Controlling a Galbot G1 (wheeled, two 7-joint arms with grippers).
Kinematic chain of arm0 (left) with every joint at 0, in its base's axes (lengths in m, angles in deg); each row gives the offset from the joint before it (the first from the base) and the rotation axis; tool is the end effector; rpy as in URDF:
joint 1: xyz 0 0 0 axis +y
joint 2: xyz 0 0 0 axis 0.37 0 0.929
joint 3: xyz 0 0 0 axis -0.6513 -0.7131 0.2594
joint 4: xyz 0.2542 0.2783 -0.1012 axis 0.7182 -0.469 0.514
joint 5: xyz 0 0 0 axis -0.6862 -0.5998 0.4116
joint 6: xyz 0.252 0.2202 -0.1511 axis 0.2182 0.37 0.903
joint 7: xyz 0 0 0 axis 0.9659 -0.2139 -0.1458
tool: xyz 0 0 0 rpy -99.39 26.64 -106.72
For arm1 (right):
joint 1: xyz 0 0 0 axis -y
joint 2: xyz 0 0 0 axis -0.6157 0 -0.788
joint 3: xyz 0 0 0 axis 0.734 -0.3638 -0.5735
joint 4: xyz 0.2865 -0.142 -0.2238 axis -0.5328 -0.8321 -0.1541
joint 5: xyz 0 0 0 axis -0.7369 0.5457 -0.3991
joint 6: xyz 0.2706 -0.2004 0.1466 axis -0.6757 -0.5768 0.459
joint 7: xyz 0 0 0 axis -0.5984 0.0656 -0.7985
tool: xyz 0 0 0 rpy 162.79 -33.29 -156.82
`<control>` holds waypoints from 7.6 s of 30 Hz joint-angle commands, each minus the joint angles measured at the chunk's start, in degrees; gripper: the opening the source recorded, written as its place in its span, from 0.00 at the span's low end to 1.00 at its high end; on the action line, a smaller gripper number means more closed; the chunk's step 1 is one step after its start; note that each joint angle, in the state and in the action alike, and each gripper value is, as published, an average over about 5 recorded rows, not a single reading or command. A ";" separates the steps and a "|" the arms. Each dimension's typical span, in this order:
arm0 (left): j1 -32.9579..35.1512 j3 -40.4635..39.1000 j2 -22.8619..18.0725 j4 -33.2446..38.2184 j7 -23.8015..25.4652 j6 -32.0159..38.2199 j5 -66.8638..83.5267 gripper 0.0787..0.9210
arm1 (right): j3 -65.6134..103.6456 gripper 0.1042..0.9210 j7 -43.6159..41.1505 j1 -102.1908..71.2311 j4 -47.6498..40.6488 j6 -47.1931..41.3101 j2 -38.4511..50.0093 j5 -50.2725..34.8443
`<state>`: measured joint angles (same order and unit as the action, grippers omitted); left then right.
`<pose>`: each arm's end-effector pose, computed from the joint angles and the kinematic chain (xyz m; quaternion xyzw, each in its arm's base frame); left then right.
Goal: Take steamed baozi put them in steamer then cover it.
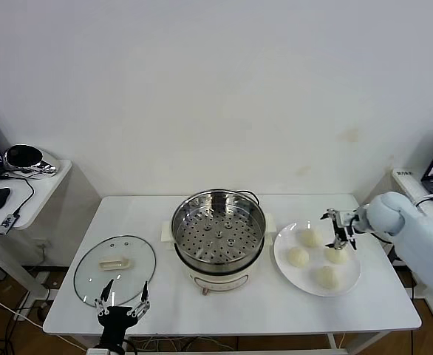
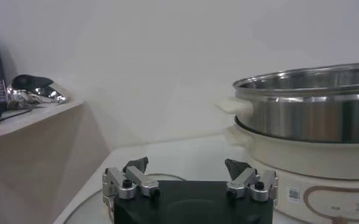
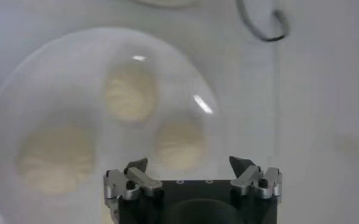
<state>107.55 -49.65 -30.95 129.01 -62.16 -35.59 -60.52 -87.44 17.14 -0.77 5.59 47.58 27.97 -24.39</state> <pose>0.1159 0.0458 -0.3707 0.0163 -0.9928 -0.0807 0.0866 0.5510 -0.2248 -0.2340 0.4440 -0.5871 0.5744 0.3583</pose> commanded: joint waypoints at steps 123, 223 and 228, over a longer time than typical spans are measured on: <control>-1.48 3.61 0.14 -0.22 -1.36 3.01 -1.56 0.88 | -47.67 0.88 -1.43 48.08 2.04 22.34 -26.58 -19.69; -1.39 4.38 1.74 1.45 -1.14 3.43 -2.57 0.88 | -49.73 0.64 -1.67 55.69 23.65 -17.56 3.96 -35.96; -1.99 3.83 1.98 0.79 -1.19 3.43 -2.23 0.88 | -53.09 0.64 1.80 60.92 26.45 -22.98 -3.28 -44.67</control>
<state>105.63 -45.59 -28.99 130.03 -63.35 -32.16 -62.75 -129.85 16.22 42.08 24.32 31.39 28.86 -54.39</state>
